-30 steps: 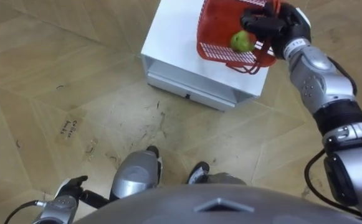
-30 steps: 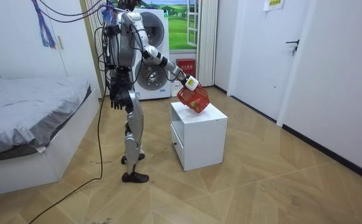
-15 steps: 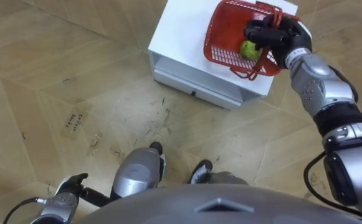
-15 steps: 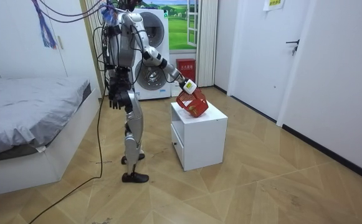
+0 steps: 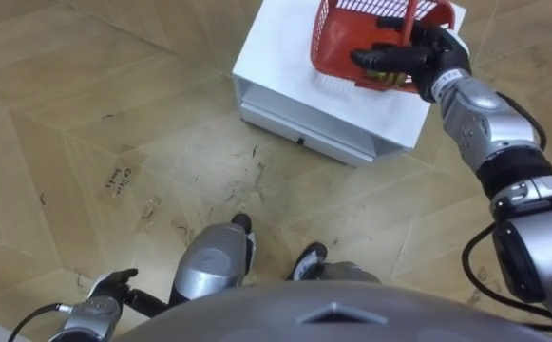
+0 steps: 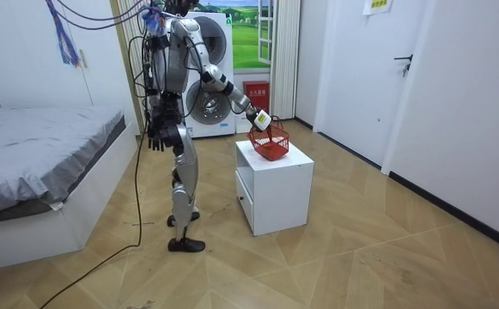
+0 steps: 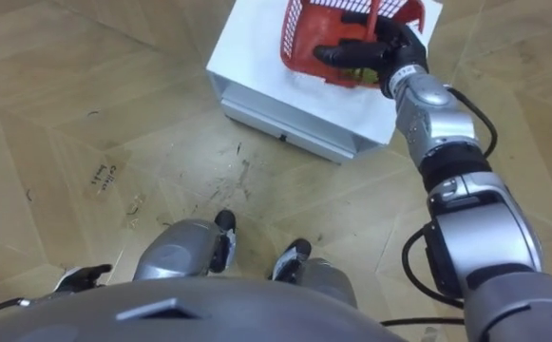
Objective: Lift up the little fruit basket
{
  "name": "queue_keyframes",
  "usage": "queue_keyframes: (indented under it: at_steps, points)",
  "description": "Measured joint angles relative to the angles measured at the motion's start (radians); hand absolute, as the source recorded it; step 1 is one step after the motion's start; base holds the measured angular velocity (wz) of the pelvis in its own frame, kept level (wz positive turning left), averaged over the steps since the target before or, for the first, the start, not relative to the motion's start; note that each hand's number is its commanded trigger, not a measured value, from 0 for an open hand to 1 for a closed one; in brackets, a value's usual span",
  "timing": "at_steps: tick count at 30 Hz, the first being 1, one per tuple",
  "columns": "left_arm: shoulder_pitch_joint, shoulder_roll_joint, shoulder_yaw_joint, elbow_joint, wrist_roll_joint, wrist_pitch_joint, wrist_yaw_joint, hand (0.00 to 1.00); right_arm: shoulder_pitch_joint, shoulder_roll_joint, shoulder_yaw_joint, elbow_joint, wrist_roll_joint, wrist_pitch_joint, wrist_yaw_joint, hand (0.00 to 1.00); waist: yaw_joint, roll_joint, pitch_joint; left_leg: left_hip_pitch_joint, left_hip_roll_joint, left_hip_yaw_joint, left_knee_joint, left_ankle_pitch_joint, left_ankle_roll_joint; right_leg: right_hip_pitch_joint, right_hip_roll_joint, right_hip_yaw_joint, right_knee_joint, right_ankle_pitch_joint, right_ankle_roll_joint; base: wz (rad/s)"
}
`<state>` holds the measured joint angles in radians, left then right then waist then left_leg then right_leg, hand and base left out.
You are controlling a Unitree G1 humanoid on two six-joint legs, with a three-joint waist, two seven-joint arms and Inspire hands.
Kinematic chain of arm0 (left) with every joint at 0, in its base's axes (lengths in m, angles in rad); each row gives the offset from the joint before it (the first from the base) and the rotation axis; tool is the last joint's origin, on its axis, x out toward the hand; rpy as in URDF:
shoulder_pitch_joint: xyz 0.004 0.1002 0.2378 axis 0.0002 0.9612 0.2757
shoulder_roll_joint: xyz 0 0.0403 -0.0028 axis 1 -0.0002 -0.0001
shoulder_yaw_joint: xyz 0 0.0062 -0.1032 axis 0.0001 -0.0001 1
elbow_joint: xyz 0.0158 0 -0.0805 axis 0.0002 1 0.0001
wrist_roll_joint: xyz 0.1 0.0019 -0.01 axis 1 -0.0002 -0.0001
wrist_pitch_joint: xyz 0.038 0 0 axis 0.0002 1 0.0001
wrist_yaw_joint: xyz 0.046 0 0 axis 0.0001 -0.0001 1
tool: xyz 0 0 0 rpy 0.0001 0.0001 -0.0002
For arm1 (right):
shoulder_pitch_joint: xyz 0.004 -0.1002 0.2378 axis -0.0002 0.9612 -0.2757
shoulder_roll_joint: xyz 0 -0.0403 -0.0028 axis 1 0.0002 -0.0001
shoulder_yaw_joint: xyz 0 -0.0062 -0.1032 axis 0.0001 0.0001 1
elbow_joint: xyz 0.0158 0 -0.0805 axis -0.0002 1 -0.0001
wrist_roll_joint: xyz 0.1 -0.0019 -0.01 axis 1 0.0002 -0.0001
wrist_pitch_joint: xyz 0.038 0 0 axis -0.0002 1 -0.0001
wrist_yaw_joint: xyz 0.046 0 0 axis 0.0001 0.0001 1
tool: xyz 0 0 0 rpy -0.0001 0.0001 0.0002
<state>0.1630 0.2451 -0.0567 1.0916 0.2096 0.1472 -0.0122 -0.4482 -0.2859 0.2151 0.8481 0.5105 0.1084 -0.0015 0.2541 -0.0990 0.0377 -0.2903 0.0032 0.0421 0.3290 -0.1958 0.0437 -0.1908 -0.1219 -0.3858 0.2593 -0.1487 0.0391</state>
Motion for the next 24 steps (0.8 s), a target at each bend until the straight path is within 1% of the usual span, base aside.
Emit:
queue_keyframes:
  at_steps: [10, 18, 22, 24]
  points:
    - [0.0, -0.001, -0.005, 0.001, 0.0, 0.005, -0.001, 0.0, 0.0, 0.009, 0.003, 0.002, -0.043, -0.002, 0.005, 0.0, 0.0, 0.0, 0.0, 0.0, 0.001, 0.003, 0.006, 0.0, 0.0, 0.004, 0.001, 0.001, 0.0, 0.0, 0.001, 0.0]
    - [0.0, -0.002, -0.005, 0.003, -0.001, 0.006, -0.002, 0.0, 0.001, 0.012, 0.004, 0.004, -0.048, -0.002, 0.005, 0.0, -0.001, 0.0, -0.0001, 0.007, 0.001, 0.001, 0.01, 0.0, 0.0, 0.016, 0.001, 0.0, 0.0, 0.0, 0.001, 0.0]
    - [0.0, -0.002, -0.003, -0.002, -0.001, 0.006, -0.002, 0.0, 0.013, 0.012, 0.004, 0.002, -0.049, -0.002, 0.004, 0.0, -0.006, -0.003, -0.0023, 0.018, 0.001, 0.003, 0.011, 0.0, 0.0, 0.025, 0.002, 0.0, -0.002, 0.0, 0.001, 0.0]
    - [0.001, 0.0, 0.003, -0.003, -0.001, 0.006, 0.001, 0.0, 0.033, 0.012, 0.004, -0.008, -0.049, -0.002, 0.005, 0.0, -0.007, -0.009, -0.0066, 0.029, 0.001, 0.007, 0.004, 0.0, 0.0, 0.032, 0.002, 0.0, -0.003, 0.0, 0.001, -0.03]
